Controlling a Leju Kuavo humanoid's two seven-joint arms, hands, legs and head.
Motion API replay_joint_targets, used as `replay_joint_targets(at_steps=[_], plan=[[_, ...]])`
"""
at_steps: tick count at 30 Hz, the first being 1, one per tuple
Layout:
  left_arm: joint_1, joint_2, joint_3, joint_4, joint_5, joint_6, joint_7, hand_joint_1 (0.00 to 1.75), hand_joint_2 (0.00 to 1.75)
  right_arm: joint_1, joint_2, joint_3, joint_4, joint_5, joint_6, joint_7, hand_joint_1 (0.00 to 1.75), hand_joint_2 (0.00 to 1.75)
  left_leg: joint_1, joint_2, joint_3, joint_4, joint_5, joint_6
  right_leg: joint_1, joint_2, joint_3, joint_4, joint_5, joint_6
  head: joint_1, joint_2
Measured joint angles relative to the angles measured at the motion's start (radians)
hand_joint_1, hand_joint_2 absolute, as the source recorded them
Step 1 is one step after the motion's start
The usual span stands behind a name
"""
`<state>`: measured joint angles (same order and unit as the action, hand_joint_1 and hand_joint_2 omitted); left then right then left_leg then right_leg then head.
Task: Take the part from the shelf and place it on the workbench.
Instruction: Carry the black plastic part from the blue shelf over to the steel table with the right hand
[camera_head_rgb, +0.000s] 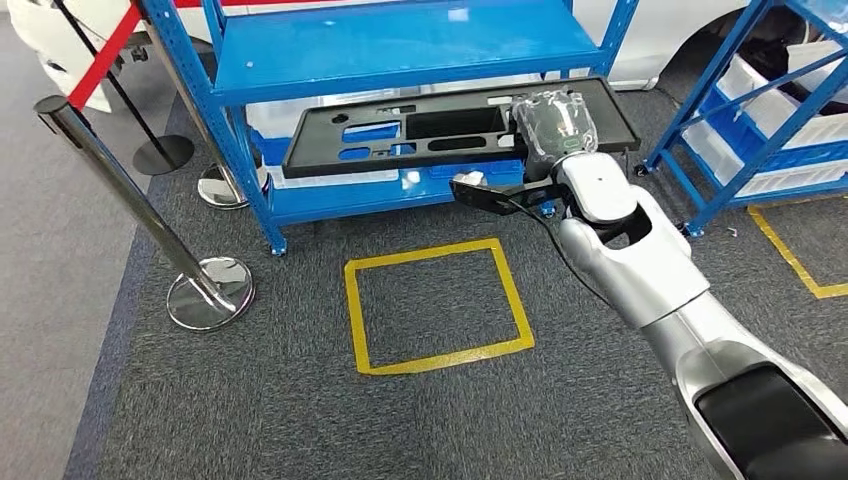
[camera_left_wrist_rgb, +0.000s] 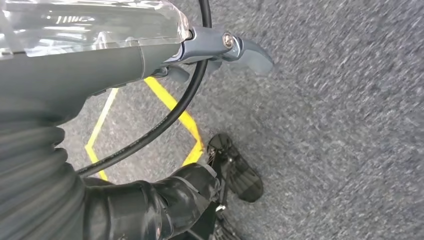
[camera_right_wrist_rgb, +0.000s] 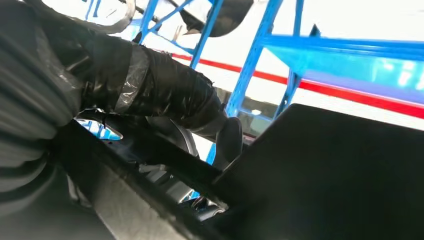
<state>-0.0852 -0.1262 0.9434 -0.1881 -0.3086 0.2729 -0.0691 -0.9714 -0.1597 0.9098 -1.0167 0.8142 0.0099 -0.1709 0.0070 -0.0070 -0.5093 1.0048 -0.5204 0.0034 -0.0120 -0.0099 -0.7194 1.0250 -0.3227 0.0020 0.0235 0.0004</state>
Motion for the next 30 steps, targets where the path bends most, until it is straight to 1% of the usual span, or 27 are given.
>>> replay_joint_targets(at_steps=[1,2,3,4,5,6,7,8,9,10,11,12,13,14,18,22,26,28,29,30], plan=[[0.001,0.000,0.000,0.000,-0.001,0.001,-0.004,0.00,1.75,0.001,-0.002,0.000,0.000,0.001,0.000,0.000,1.75,1.75,0.000,0.002,-0.003,-0.004,0.007,0.008,-0.002,0.001,-0.002,0.000,0.001,0.005,0.000,0.000],[0.001,0.000,0.000,0.000,-0.002,0.001,-0.008,0.00,1.75,0.001,-0.003,0.000,0.001,0.002,-0.001,-0.001,1.75,1.75,0.000,0.004,-0.007,-0.005,0.016,0.016,-0.005,0.002,-0.008,0.009,-0.011,0.010,0.000,0.000],[0.001,0.000,0.000,0.000,-0.002,0.001,-0.011,0.00,1.75,0.002,-0.004,0.000,0.002,0.004,-0.001,-0.001,1.75,1.75,0.002,0.008,-0.012,-0.007,0.026,0.025,-0.007,0.004,-0.018,0.036,-0.044,0.013,0.000,0.000],[0.000,0.000,0.000,0.000,-0.003,0.001,-0.012,0.00,1.75,0.002,-0.005,0.000,0.003,0.006,-0.002,-0.002,1.75,1.75,0.003,0.011,-0.020,-0.008,0.036,0.031,-0.008,0.005,-0.034,0.083,-0.091,0.016,0.000,0.000],[0.000,0.001,0.000,0.000,-0.004,0.002,-0.013,0.00,1.75,0.003,-0.006,0.000,0.004,0.008,-0.003,-0.003,1.75,1.75,0.002,0.013,-0.030,-0.007,0.045,0.035,-0.009,0.006,-0.053,0.146,-0.140,0.018,0.000,0.000],[0.000,0.001,0.000,0.000,-0.004,0.002,-0.013,0.00,1.75,0.004,-0.006,0.000,0.005,0.010,-0.004,-0.003,1.75,1.75,0.001,0.014,-0.040,-0.007,0.053,0.038,-0.010,0.006,-0.068,0.211,-0.175,0.021,0.000,0.000],[0.000,0.002,0.000,0.000,-0.004,0.002,-0.013,0.00,1.75,0.007,-0.007,0.000,0.007,0.012,-0.005,-0.003,1.75,1.75,0.000,0.014,-0.050,-0.005,0.060,0.037,-0.010,0.007,-0.074,0.257,-0.189,0.022,0.000,0.000],[0.001,0.002,0.000,0.000,-0.004,0.002,-0.013,0.00,1.75,0.011,-0.007,0.000,0.008,0.012,-0.006,-0.003,1.75,1.75,-0.001,0.014,-0.060,-0.003,0.066,0.036,-0.010,0.007,-0.064,0.272,-0.184,0.023,0.000,0.000],[0.001,0.003,0.000,0.000,-0.004,0.002,-0.013,0.00,1.75,0.013,-0.007,0.000,0.008,0.012,-0.007,-0.003,1.75,1.75,-0.002,0.014,-0.068,0.000,0.071,0.033,-0.011,0.006,-0.033,0.244,-0.167,0.021,0.000,0.000],[0.002,0.003,0.000,0.000,-0.003,0.002,-0.013,0.00,1.75,0.015,-0.007,0.000,0.008,0.013,-0.008,-0.003,1.75,1.75,-0.002,0.014,-0.075,0.003,0.074,0.031,-0.010,0.006,0.015,0.183,-0.149,0.018,0.000,0.000],[0.002,0.003,0.000,0.000,-0.002,0.002,-0.013,0.00,1.75,0.015,-0.006,0.000,0.008,0.013,-0.010,-0.003,1.75,1.75,-0.003,0.015,-0.082,0.007,0.076,0.028,-0.008,0.006,0.062,0.117,-0.142,0.014,0.000,0.000],[0.001,0.003,0.000,0.000,-0.002,0.002,-0.013,0.00,1.75,0.015,-0.006,0.000,0.008,0.013,-0.011,-0.003,1.75,1.75,-0.003,0.015,-0.087,0.009,0.079,0.024,-0.004,0.006,0.099,0.062,-0.138,0.009,0.000,0.000],[0.001,0.003,0.000,0.000,-0.002,0.002,-0.013,0.00,1.75,0.014,-0.006,0.000,0.008,0.013,-0.013,-0.003,1.75,1.75,-0.004,0.016,-0.089,0.011,0.081,0.020,-0.001,0.007,0.118,0.029,-0.140,0.004,0.000,0.000],[0.001,0.003,0.000,0.000,-0.002,0.002,-0.012,0.00,1.75,0.014,-0.006,0.000,0.008,0.013,-0.014,-0.003,1.75,1.75,-0.004,0.016,-0.091,0.012,0.082,0.015,0.002,0.007,0.122,0.018,-0.142,0.000,0.000,0.000],[0.001,0.006,0.001,0.000,0.000,0.002,-0.010,0.00,1.75,0.016,-0.005,0.000,0.008,0.014,-0.016,-0.002,1.75,1.75,-0.005,0.015,-0.093,0.008,0.090,0.023,0.003,0.009,0.117,0.010,-0.134,-0.005,0.000,0.000],[0.002,0.006,0.001,0.000,0.002,0.002,-0.008,0.00,1.75,0.016,-0.004,0.000,0.008,0.017,-0.016,-0.001,1.75,1.75,-0.003,0.015,-0.094,-0.001,0.098,0.013,0.005,0.010,0.111,0.011,-0.129,-0.014,0.000,0.000],[0.002,0.007,0.004,0.000,0.002,0.002,-0.008,0.00,1.75,0.017,-0.003,0.000,0.010,0.015,-0.015,0.001,1.75,1.75,-0.003,0.015,-0.095,-0.005,0.103,0.007,0.004,0.010,0.108,0.010,-0.126,-0.017,0.000,0.000],[0.003,0.008,0.004,0.000,0.002,0.002,-0.008,0.00,1.75,0.016,-0.003,0.000,0.012,0.013,-0.013,0.003,1.75,1.75,-0.004,0.014,-0.097,-0.004,0.104,0.010,0.000,0.008,0.108,0.008,-0.123,-0.015,0.000,0.000],[0.002,0.008,0.004,0.000,0.002,0.002,-0.008,0.00,1.75,0.016,-0.002,0.000,0.013,0.012,-0.013,0.003,1.75,1.75,-0.006,0.014,-0.096,-0.008,0.107,0.015,-0.002,0.008,0.110,0.003,-0.120,-0.012,0.000,0.000],[0.002,0.008,0.004,0.000,0.002,0.002,-0.008,0.00,1.75,0.016,-0.002,-0.001,0.014,0.011,-0.012,0.003,1.75,1.75,-0.003,0.015,-0.088,-0.024,0.115,0.021,-0.001,0.008,0.112,0.000,-0.119,-0.009,0.000,0.000]])
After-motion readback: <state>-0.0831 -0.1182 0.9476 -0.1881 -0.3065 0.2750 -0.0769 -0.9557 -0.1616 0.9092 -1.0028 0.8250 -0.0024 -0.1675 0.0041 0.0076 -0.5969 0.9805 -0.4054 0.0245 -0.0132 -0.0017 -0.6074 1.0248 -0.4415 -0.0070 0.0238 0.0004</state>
